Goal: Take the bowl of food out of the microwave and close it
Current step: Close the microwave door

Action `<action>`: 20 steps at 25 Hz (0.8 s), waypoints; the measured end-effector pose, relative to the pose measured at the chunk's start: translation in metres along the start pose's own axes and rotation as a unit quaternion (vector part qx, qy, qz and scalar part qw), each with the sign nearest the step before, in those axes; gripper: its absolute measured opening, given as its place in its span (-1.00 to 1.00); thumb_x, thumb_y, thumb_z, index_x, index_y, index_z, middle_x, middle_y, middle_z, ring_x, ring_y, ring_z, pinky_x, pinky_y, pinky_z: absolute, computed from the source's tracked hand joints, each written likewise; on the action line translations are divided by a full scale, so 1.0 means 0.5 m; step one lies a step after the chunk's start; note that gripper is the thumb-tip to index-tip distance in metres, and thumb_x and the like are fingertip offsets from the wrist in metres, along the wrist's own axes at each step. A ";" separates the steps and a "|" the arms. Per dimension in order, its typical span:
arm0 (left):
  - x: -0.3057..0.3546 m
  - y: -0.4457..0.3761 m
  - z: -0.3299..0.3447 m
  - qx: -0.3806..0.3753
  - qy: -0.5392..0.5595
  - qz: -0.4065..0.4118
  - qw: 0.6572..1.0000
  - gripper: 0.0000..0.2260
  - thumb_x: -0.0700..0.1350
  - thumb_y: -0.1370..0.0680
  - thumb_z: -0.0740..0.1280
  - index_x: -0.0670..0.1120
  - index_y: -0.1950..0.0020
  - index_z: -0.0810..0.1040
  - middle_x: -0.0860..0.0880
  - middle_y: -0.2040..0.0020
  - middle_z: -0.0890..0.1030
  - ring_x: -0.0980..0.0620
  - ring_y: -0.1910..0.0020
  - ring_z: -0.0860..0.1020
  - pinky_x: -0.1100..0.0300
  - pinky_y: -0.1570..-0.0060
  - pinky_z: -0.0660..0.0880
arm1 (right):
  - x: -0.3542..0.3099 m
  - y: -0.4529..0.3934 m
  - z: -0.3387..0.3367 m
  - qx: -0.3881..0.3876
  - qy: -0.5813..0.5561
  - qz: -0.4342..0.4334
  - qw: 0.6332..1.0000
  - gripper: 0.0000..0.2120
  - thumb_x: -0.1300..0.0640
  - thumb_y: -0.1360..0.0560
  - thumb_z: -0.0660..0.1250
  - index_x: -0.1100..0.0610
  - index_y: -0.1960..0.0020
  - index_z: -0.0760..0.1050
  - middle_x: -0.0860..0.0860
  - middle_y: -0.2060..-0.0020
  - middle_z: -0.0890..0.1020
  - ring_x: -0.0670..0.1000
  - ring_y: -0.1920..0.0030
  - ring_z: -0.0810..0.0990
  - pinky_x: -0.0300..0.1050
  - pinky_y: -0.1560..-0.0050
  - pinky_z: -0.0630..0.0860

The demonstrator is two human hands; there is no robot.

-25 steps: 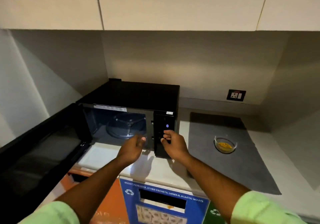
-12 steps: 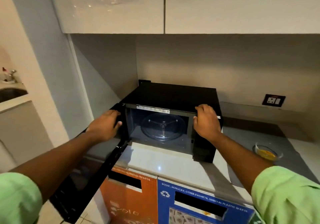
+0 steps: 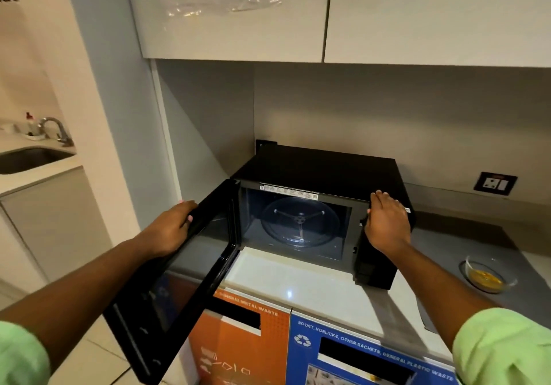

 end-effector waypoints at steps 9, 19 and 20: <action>0.114 -0.015 0.096 -0.096 -0.101 0.039 0.989 0.08 0.61 -0.36 -0.16 -0.11 -0.65 -0.11 -0.07 -0.66 -0.21 -0.04 -0.64 -0.27 -0.01 -0.61 -0.13 | -0.001 -0.005 0.010 -0.009 -0.006 0.003 1.000 -0.37 0.09 -0.58 0.33 0.24 -0.58 0.26 0.20 -0.57 0.35 0.19 -0.60 0.29 0.13 -0.62 0.18; 0.343 -0.075 0.213 -0.097 -0.095 0.157 0.978 -0.01 0.54 -0.40 -0.30 -0.06 -0.66 0.00 0.02 -0.68 -0.11 0.08 -0.66 -0.18 0.12 -0.60 -0.18 | 0.041 -0.009 0.003 0.006 -0.092 -0.026 0.995 -0.48 -0.10 -0.70 0.00 0.13 -0.55 0.35 0.07 -0.53 0.44 0.07 -0.57 0.35 0.05 -0.59 0.22; 0.365 -0.087 0.225 -0.095 -0.095 0.170 0.976 -0.04 0.53 -0.42 -0.27 -0.04 -0.66 0.01 0.04 -0.68 -0.09 0.09 -0.66 -0.16 0.10 -0.61 -0.16 | 0.048 -0.012 0.005 0.002 -0.100 -0.032 0.994 -0.47 -0.11 -0.70 -0.02 0.12 -0.56 0.34 0.06 -0.54 0.43 0.06 -0.58 0.34 0.04 -0.60 0.23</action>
Point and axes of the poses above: each hand's wrist, its own y-axis away from the middle knuckle, its own z-axis out of the palm, x = y × z, the point moved 5 cm from there along -y, towards the middle knuckle
